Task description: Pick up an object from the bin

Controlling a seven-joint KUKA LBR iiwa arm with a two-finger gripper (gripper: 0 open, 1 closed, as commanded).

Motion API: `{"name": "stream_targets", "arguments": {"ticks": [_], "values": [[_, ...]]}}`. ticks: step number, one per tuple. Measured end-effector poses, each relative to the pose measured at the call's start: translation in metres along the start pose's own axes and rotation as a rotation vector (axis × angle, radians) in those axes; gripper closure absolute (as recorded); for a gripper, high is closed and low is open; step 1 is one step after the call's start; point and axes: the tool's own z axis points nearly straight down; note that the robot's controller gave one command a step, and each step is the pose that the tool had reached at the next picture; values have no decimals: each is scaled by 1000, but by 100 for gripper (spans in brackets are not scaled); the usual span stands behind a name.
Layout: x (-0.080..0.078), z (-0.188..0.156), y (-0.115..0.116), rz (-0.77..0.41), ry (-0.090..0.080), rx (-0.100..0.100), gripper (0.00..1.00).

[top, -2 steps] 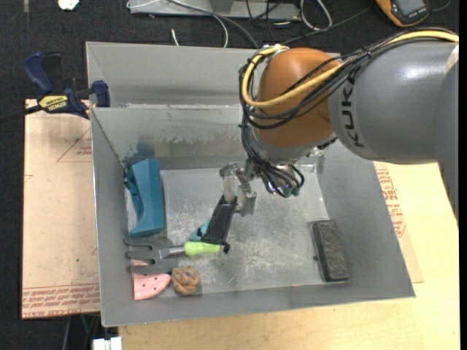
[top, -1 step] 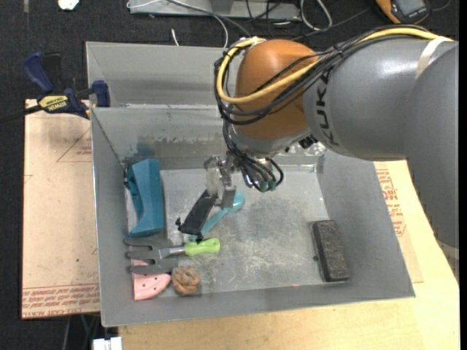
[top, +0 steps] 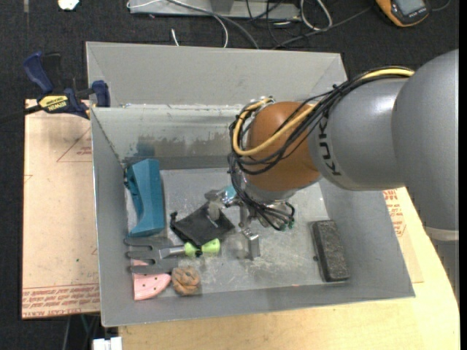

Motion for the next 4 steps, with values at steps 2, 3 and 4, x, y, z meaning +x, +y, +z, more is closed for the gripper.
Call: {"name": "stream_targets", "arguments": {"ticks": [2,3,4], "values": [[-4,1,-2,49,-3,0,0],[-20,0,-16,152,-6,-1,0],[-20,2,-2,258,-5,-2,0]]}}
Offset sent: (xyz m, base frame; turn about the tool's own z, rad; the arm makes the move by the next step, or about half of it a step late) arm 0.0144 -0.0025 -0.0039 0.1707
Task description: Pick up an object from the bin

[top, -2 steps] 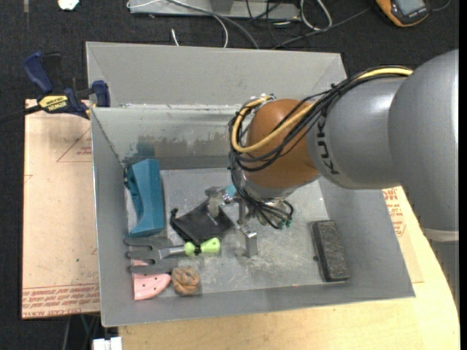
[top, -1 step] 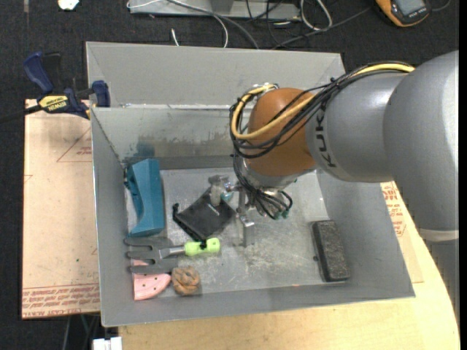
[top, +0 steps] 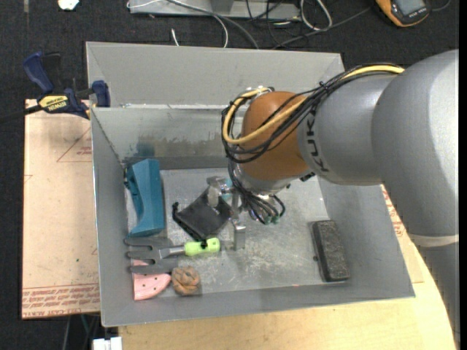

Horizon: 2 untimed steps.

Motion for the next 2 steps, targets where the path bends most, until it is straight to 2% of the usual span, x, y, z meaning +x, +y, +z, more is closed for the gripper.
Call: {"name": "stream_targets", "arguments": {"ticks": [1,2], "values": [[-21,3,-7,78,-5,-1,0],[-19,2,21,133,-2,-2,0]]}}
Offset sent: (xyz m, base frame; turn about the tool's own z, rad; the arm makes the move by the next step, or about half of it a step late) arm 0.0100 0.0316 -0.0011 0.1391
